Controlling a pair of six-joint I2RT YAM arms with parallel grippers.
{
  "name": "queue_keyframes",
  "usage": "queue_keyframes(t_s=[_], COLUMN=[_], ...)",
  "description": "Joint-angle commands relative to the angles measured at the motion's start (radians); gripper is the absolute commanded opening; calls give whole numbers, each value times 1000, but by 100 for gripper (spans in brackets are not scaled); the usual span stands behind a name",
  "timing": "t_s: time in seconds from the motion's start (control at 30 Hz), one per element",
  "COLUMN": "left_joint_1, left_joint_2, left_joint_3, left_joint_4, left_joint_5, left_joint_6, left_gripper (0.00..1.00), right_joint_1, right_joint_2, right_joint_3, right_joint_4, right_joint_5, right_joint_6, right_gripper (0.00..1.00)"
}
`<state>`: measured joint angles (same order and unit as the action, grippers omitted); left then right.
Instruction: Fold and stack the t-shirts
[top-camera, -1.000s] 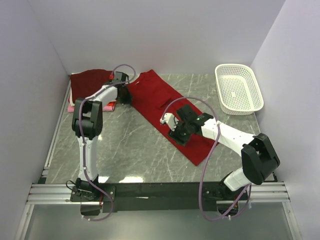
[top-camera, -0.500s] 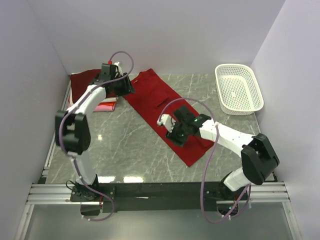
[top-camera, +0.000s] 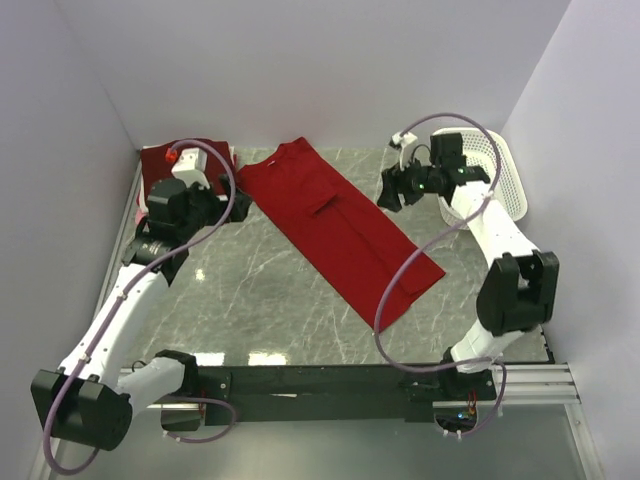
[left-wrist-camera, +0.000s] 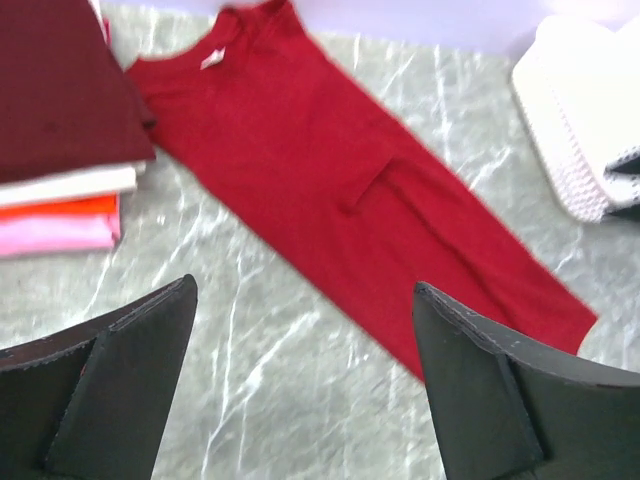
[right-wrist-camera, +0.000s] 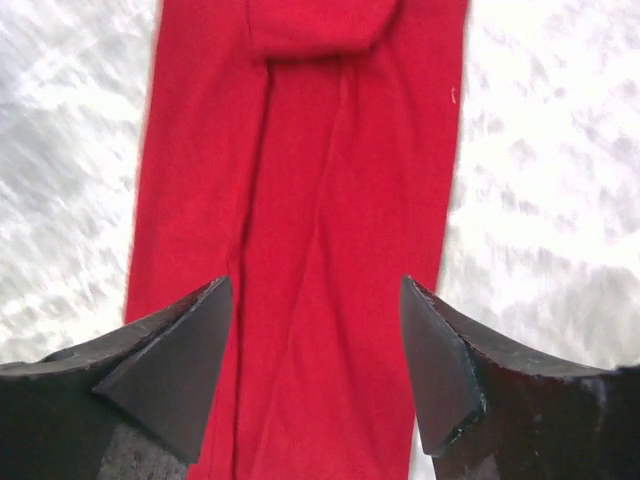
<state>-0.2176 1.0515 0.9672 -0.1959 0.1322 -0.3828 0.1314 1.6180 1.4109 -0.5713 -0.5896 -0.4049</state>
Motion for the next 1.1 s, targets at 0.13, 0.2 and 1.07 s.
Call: queue_keyframes(t_s=[0.13, 0.2, 1.07], left_joint_1=[3, 3, -2], left_joint_2=[-140, -172, -185], left_joint_3=[-130, -172, -203], left_joint_4=[-77, -74, -57], left_joint_5=[-43, -52, 7], left_joint_6=[99, 113, 119], left_gripper=[93, 94, 91], right_joint_1=[-27, -27, 14], right_joint_2=[373, 475, 938], right_joint_3=[367, 472, 909], right_joint_4=[-59, -80, -341], right_joint_5=[-185, -171, 116], right_joint_6=[204, 257, 362], right_gripper=[79, 79, 61])
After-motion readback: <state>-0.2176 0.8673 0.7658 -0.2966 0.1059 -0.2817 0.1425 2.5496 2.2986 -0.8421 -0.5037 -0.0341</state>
